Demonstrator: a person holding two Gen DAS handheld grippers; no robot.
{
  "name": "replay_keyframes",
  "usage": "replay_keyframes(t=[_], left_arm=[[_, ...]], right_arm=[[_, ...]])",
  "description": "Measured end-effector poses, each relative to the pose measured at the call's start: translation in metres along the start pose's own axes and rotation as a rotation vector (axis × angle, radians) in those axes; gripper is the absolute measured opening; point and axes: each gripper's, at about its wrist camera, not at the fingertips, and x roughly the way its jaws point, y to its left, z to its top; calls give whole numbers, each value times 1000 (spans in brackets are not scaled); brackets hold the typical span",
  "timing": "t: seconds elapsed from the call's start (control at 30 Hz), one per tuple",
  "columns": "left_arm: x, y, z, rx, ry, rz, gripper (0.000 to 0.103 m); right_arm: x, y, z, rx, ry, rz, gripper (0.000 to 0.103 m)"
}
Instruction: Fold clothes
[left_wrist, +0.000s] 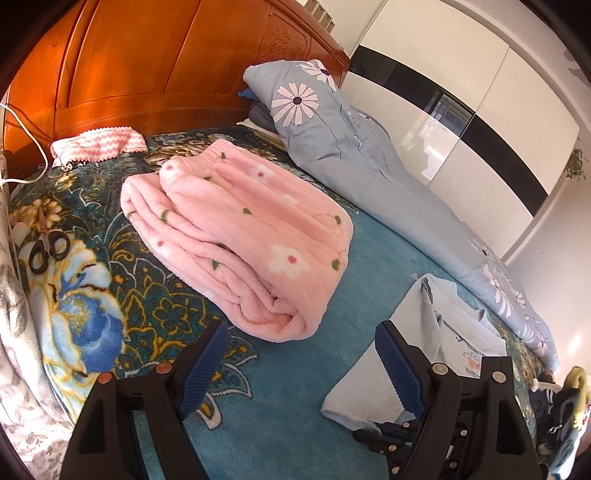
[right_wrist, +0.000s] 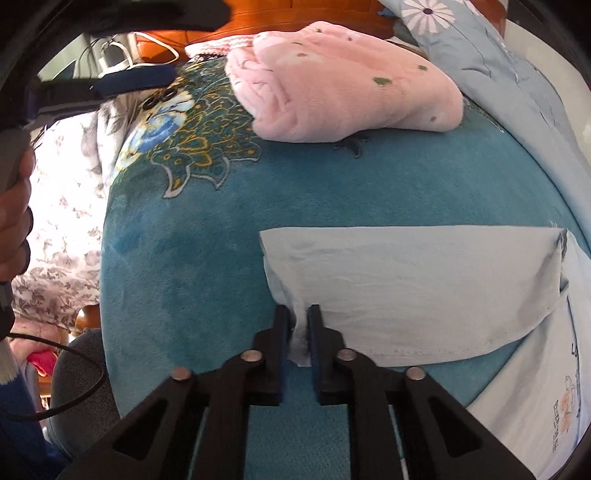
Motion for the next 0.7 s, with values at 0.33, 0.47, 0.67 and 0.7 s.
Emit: replay_keyframes(t=[0.33,0.47,0.67,0.7], left_arm=[[41,-25,6,-16,54,-58,84],[73,-62,14,1,103,-114,84],[131,-124,24,59,177,-193,84],[140,-135,24,79,185,-198,84]], right_arm=[[-137,-150,41,460,-313,103,5],[-196,-182,82,506,-401,41,5],[-242,-203,133,536,-520,41,5],[-249,-205,139,540,-542,39,5]])
